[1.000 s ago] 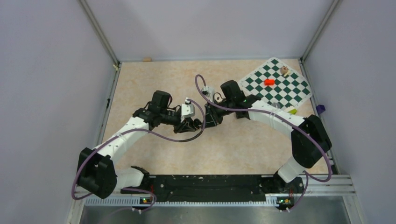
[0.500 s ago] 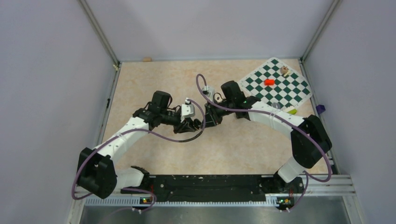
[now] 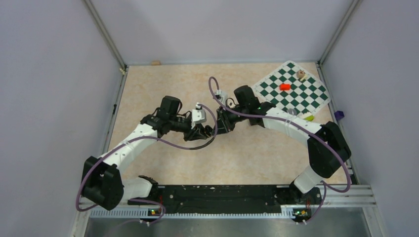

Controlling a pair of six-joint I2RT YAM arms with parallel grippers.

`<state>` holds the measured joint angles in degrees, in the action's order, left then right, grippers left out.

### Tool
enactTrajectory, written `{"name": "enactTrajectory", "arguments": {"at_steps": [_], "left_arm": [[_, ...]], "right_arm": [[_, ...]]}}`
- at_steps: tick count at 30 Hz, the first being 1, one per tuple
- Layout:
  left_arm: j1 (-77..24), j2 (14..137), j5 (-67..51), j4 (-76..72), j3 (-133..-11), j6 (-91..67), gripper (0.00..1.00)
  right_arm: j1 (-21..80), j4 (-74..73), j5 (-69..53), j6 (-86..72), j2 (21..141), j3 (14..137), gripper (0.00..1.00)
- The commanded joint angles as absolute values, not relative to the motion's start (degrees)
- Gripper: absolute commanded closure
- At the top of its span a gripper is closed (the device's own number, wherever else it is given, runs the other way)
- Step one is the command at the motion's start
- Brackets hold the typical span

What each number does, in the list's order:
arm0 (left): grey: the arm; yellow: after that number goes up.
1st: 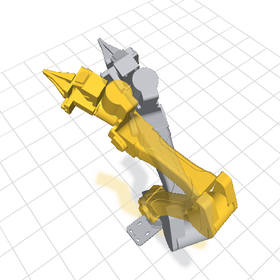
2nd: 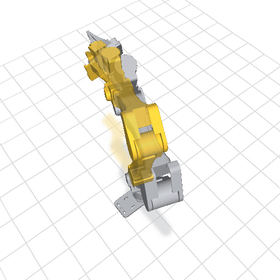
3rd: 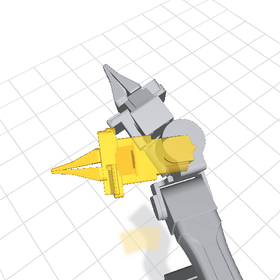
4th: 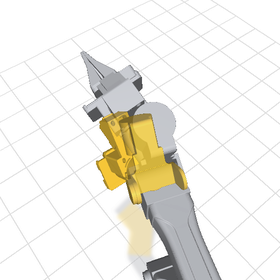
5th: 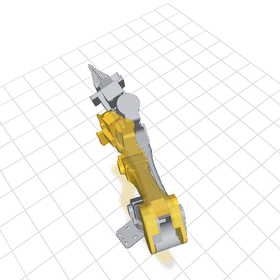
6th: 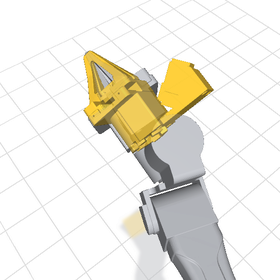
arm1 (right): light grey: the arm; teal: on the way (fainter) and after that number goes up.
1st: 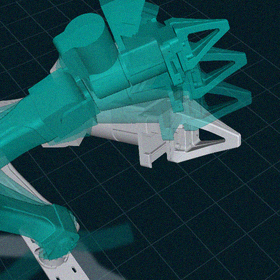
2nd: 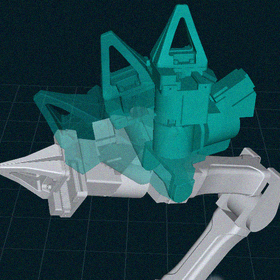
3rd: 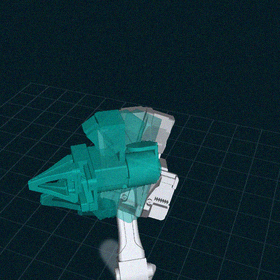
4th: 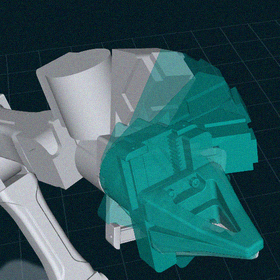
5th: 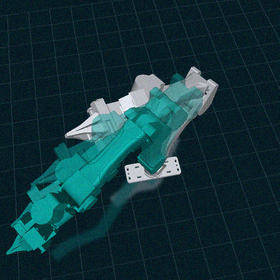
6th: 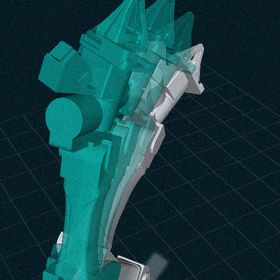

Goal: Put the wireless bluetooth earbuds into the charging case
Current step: Place the earbud in the charging case.

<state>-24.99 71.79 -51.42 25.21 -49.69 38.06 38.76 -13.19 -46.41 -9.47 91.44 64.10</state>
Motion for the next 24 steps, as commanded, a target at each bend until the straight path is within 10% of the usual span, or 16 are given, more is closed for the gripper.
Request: {"name": "enactTrajectory", "arguments": {"at_steps": [1, 24], "left_arm": [[-25.14, 71.87, -56.32, 18.85, -49.68, 34.67, 1.0], [-22.47, 70.05, -61.94, 13.13, -47.35, 30.17, 1.0]], "right_arm": [[39.74, -6.91, -47.93, -11.59, 89.39, 64.18, 0.93], [36.81, -20.74, -51.22, -4.56, 86.33, 73.09, 0.5]]}}
